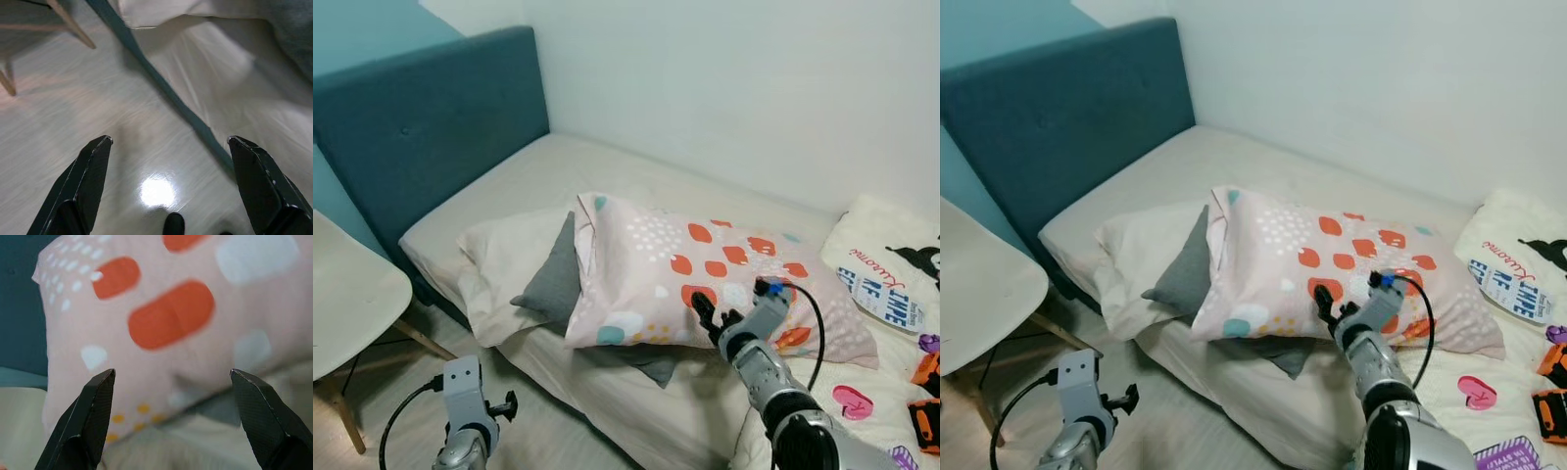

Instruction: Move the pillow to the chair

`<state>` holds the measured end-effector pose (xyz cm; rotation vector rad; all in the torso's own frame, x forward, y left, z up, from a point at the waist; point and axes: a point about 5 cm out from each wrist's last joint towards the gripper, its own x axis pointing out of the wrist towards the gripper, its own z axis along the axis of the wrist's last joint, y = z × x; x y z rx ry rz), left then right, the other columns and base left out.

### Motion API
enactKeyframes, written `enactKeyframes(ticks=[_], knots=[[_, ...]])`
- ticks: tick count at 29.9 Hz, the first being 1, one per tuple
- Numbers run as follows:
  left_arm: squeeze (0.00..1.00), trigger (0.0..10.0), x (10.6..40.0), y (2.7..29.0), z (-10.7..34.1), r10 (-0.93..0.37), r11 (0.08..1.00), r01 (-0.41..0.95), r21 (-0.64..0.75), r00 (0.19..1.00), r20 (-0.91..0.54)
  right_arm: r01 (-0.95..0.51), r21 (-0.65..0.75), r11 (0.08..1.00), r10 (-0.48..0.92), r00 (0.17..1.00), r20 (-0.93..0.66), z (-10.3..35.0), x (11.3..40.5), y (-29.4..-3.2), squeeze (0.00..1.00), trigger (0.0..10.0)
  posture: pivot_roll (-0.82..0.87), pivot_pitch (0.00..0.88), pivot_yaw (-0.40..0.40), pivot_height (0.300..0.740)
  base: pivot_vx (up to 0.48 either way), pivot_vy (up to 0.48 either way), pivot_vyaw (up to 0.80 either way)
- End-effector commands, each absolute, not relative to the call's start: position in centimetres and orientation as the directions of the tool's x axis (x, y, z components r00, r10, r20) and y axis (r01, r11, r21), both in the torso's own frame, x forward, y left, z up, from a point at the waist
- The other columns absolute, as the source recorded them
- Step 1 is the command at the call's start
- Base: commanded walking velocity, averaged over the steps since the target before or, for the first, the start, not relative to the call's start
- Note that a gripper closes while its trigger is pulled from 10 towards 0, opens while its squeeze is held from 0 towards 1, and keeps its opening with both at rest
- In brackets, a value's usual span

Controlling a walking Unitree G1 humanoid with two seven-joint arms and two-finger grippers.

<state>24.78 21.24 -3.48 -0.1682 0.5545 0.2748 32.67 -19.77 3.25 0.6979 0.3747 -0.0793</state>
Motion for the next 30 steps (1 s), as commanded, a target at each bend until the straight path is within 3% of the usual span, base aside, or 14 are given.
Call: enactKeyframes(ticks=[1,9,19,30], knots=[[0.00,10.0,24.2,21.5,-3.9,0.213,0.953,-0.297,-0.062,0.802,-0.558,0.255,0.640,0.725,0.034,0.914,-0.403,2.2,31.8,-20.2,0.00,10.0,-0.17,0.002,0.019,0.670,0.000,0.000,0.00],[0.00,10.0,24.1,21.5,-4.0,0.206,0.957,-0.285,-0.056,0.803,-0.559,0.292,0.697,0.655,0.011,0.918,-0.395,1.9,31.3,-20.8,0.00,10.0,-0.17,0.001,0.023,0.650,0.000,0.000,0.00],[0.00,10.0,23.8,21.6,-4.0,0.206,0.960,-0.277,-0.046,0.806,-0.555,0.229,0.775,0.589,0.019,0.955,-0.296,3.7,32.7,-20.8,0.00,10.0,-0.16,0.021,0.029,0.610,0.000,0.000,0.00],[0.00,10.0,26.2,23.4,-1.3,0.263,0.946,-0.317,-0.066,0.871,-0.415,0.130,0.873,0.470,0.086,0.978,-0.192,5.5,34.3,-19.0,0.00,10.0,-0.13,0.066,0.044,0.570,0.000,0.000,0.00]])
